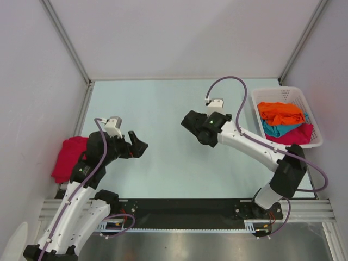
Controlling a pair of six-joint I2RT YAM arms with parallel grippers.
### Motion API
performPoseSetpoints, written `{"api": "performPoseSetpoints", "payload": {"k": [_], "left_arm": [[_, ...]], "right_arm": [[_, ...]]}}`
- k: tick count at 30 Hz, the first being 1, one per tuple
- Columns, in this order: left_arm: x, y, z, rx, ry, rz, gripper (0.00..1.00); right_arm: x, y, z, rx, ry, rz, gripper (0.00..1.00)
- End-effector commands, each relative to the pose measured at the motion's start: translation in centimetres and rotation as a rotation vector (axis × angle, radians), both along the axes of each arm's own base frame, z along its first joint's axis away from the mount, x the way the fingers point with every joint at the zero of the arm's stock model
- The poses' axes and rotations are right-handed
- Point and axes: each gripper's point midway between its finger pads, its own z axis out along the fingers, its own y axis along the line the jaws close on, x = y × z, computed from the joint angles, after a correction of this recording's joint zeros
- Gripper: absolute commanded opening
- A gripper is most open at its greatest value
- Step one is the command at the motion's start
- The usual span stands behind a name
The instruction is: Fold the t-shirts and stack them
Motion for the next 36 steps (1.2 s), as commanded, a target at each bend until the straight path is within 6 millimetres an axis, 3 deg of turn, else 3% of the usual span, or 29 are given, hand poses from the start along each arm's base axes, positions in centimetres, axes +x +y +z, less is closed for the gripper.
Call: {"api": "performPoseSetpoints", "payload": {"k": [1,8,16,23,27,36], "left_arm": [[0.4,-0.2,1.1,-0.01,-0.06,-0.015,1.0],[0.2,-0.4,1.3,-0.016,-0.067,-0.03,1.0],[0.2,-0.4,1.4,-0.019,-0.071,-0.031,0.99],[0.1,-0.4,1.4,-0.021,-0.072,-0.032,1.0],[0.1,-0.5,1.3,-0.02,-0.068,-0.036,1.0],[0.0,-0.6,1.4,-0.021,-0.071,-0.044,0.99]], "right_arm": [[0.0,-5.2,1.5,-0.244,-0.035,-0.118,0.78],[1.9,-5.2,-1.5,0.007,0.03,-0.124,0.79],[3.2,-7.4,-4.2,0.047,0.086,-0.172,0.79],[4.3,-10.7,-6.6,0.048,0.127,-0.246,0.79],[4.8,-13.9,-8.2,0.028,0.162,-0.346,0.79],[4.9,-19.0,-9.1,-0.095,0.151,-0.519,0.82]]}}
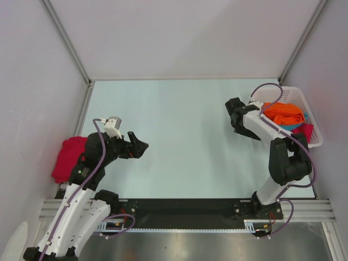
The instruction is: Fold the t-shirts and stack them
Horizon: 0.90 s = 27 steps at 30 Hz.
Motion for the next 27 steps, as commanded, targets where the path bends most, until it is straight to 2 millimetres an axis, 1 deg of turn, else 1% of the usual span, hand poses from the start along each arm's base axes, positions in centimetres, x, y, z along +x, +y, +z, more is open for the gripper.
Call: {"api": "performPoseSetpoints", "payload": {"k": [1,4,6,8,12,14,18,20,24,27], "left_arm": [[0.3,-0.2,0.7,-0.003,-0.043,-0.021,1.0],[0.3,-0.3,0.7,-0.003,-0.043,-0.025,1.0],[0.3,-0.3,0.7,-0.002,-0.044,-0.025,1.0],[0.3,-0.3,0.6,-0.002,-0.043,-0.029,0.99],[0.3,-0.4,0.6,-0.002,-0.042,-0.034,0.99],[0.3,-0.4,0.6,-0.002,-0.043,-0.033,1.0],[0.3,-0.4,0.6,-0.002,-0.042,-0.033,1.0],[0.3,-0.4,0.6,-0.001,-0.04,-0.031,0.99],[0.3,-0.4,0.5,-0.001,-0.039,-0.035,1.0],[0.2,-0.4,0.6,-0.002,-0.042,-0.036,1.0]], "right_arm": [[0.4,-2.7,0.5,-0.146,-0.021,-0.078,0.83],[-0.1,-4.0,0.8,-0.233,-0.012,-0.112,0.83],[-0.4,-4.4,0.9,-0.262,-0.012,-0.127,0.83],[-0.5,-4.5,0.9,-0.272,-0.01,-0.133,0.83],[-0.6,-4.9,1.5,-0.301,-0.017,-0.152,0.83],[-0.4,-4.9,2.2,-0.308,-0.034,-0.162,0.83],[-0.8,-4.8,4.0,-0.299,-0.073,-0.164,0.83],[-0.9,-4.9,4.6,-0.295,-0.085,-0.162,0.83],[-0.8,-5.5,4.9,-0.316,-0.079,-0.165,0.83],[-0.6,-6.0,4.7,-0.321,-0.068,-0.179,0.84]]}}
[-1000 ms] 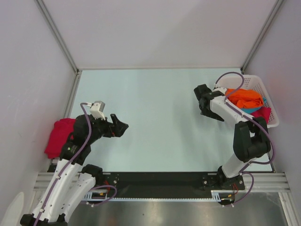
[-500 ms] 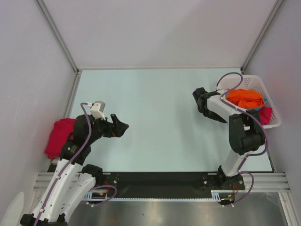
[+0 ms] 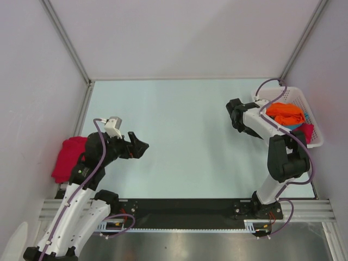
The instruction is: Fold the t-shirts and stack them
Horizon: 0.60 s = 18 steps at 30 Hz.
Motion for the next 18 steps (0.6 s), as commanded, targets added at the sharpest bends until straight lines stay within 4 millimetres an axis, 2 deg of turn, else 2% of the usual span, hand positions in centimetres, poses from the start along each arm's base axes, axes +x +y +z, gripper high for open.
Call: {"api": "performPoseSetpoints", "payload": {"k": [1,7,14,16,18], "left_arm": [[0.3,-0.3,0.7,0.001,-0.047,-0.028,0.99],[0.3,-0.2,0.7,0.003,-0.047,-0.028,0.99],[0.3,-0.2,0.6,0.005,-0.042,-0.026,1.0],[0.3,-0.2,0.7,0.004,-0.042,-0.026,1.0],[0.3,-0.2,0.7,0.002,-0.04,-0.022,1.0]], "right_arm": [[0.7,-1.9,2.1,-0.062,-0.055,-0.042,0.84],[2.0,-3.3,0.2,0.01,-0.021,-0.051,0.84],[3.6,-2.8,-1.7,0.081,0.012,-0.034,0.82],[4.1,-2.5,-2.0,0.095,0.024,-0.02,0.79],[4.5,-2.0,-2.8,0.124,0.037,0.001,0.68]]}}
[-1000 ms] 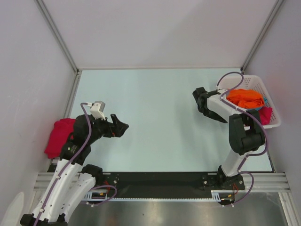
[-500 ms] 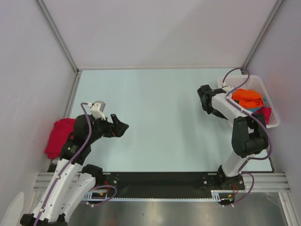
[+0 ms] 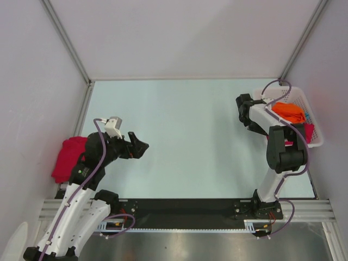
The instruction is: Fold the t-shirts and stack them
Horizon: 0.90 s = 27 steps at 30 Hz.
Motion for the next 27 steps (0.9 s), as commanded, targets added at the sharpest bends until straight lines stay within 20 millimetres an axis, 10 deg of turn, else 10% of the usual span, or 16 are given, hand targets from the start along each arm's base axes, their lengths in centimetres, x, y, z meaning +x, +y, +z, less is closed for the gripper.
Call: {"api": "performPoseSetpoints", "payload": {"k": [1,5,12,22,27], "left_arm": [[0.2,-0.2,0.9,-0.005,-0.039,-0.021,1.0],[0.0,-0.5,1.8,-0.03,-0.039,-0.029,1.0],[-0.5,-2.3,2.6,-0.125,0.011,-0.091,0.99],[-0.7,-2.2,2.3,-0.129,0.018,-0.087,0.99],[-1.1,-2.1,2.6,-0.131,0.015,-0.081,0.99]], "right_arm": [[2.3,0.9,-0.2,0.057,-0.024,0.051,0.61],[3.0,2.7,-1.4,0.172,-0.037,0.113,0.0],[5.8,8.4,1.0,0.264,-0.074,0.299,0.0],[7.4,23.6,4.7,0.417,-0.071,0.684,0.0],[5.4,32.4,3.2,0.417,0.046,0.924,0.0]]}}
